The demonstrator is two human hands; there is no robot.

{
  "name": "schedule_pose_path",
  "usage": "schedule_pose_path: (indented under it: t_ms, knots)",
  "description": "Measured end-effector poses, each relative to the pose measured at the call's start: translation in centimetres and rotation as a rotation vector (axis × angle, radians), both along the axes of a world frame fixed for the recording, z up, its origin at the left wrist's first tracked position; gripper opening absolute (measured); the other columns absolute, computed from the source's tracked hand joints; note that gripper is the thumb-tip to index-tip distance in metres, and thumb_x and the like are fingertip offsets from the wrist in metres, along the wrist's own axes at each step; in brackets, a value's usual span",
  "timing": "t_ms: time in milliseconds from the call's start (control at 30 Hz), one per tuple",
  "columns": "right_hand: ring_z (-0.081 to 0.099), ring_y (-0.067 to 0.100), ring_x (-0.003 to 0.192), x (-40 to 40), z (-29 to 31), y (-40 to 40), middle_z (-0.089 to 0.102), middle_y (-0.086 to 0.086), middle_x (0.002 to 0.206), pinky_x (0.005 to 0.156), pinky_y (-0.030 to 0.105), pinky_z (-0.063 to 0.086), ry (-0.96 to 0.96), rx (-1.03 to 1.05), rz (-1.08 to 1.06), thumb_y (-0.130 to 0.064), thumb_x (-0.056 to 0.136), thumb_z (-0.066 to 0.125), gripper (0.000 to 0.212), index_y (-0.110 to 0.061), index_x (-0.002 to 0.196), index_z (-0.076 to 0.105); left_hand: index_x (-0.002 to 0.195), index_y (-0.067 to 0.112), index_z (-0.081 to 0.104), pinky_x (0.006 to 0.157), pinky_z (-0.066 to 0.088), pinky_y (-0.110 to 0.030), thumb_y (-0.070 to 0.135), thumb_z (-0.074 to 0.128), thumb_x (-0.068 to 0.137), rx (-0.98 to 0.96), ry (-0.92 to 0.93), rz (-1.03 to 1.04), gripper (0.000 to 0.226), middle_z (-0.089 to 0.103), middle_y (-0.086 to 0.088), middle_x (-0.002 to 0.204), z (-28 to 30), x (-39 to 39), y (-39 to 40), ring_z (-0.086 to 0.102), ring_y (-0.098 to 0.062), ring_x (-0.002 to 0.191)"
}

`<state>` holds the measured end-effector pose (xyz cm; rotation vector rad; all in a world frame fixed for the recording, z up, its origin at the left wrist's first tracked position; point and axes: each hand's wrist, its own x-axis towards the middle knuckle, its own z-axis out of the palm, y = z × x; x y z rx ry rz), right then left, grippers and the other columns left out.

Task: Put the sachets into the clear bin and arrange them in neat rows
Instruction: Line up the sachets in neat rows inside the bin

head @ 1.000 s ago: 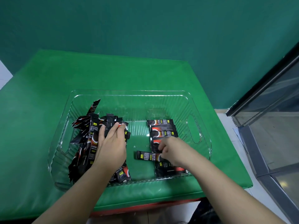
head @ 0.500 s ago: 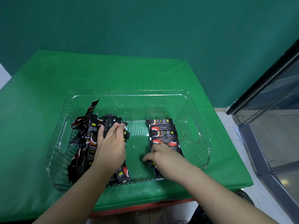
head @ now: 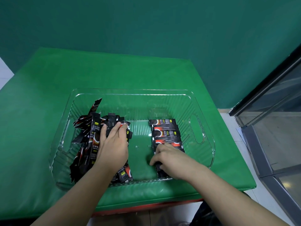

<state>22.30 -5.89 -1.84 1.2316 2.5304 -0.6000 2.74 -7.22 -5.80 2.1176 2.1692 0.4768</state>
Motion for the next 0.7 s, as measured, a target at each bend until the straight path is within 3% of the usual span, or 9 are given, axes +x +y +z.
schedule_pose_path:
  t_ms: [100, 267, 367, 500, 633, 700]
  knots:
    - [0.04, 0.018, 0.119, -1.2, 0.5, -0.3, 0.05, 0.002, 0.122, 0.103, 0.033, 0.034, 0.09, -0.066, -0.038, -0.022, 0.088, 0.064, 0.044, -0.026, 0.13, 0.054, 0.142, 0.002, 0.03, 0.112, -0.018, -0.04, 0.001, 0.05, 0.089, 0.001, -0.009, 0.002, 0.057, 0.041, -0.009, 0.148, 0.0, 0.0, 0.0, 0.013, -0.014, 0.146]
    - [0.054, 0.024, 0.113, -5.2, 0.1, -0.7, 0.061, 0.008, 0.122, 0.093, 0.029, 0.042, 0.235, -0.136, -0.289, -0.032, 0.086, 0.067, 0.042, -0.016, 0.124, 0.058, 0.145, 0.006, 0.028, 0.102, -0.032, -0.023, 0.013, 0.048, 0.095, 0.046, -0.093, 0.009, 0.054, 0.039, -0.005, 0.15, 0.2, 0.0, 0.0, 0.014, -0.01, 0.146]
    - [0.058, 0.022, 0.104, -6.9, -0.5, -0.3, 0.064, 0.007, 0.117, 0.088, 0.026, 0.044, 0.33, -0.222, -0.482, -0.029, 0.086, 0.067, 0.042, -0.01, 0.123, 0.057, 0.143, 0.008, 0.031, 0.1, -0.032, -0.017, 0.015, 0.049, 0.095, 0.062, -0.141, 0.005, 0.052, 0.04, -0.003, 0.148, 0.2, -0.2, 0.1, 0.017, -0.009, 0.144]
    - [0.054, 0.016, 0.081, -8.6, -1.1, 0.2, 0.064, 0.005, 0.092, 0.075, 0.027, 0.046, 0.468, -0.32, -0.648, -0.016, 0.088, 0.06, 0.024, -0.009, 0.11, 0.056, 0.141, 0.008, 0.034, 0.103, -0.028, -0.016, 0.014, 0.049, 0.095, 0.087, -0.173, 0.015, 0.049, 0.043, -0.002, 0.147, 0.1, -0.3, 0.2, 0.021, -0.009, 0.143]
    - [0.052, 0.015, 0.073, -8.4, -1.3, 0.9, 0.057, 0.0, 0.082, 0.065, 0.024, 0.042, 0.524, -0.356, -0.711, -0.011, 0.088, 0.059, 0.012, -0.011, 0.1, 0.059, 0.141, 0.008, 0.034, 0.104, -0.027, -0.017, 0.015, 0.045, 0.097, 0.098, -0.171, 0.027, 0.046, 0.043, -0.003, 0.147, 0.3, -0.3, 0.2, 0.023, -0.009, 0.143]
    - [0.052, 0.012, 0.065, -7.2, -0.8, 1.3, 0.057, -0.002, 0.075, 0.06, 0.022, 0.041, 0.509, -0.333, -0.693, -0.011, 0.089, 0.059, 0.008, -0.017, 0.084, 0.06, 0.143, 0.009, 0.032, 0.105, -0.026, -0.02, 0.017, 0.045, 0.098, 0.087, -0.159, 0.039, 0.048, 0.041, -0.002, 0.148, 0.3, -0.2, 0.1, 0.02, -0.009, 0.143]
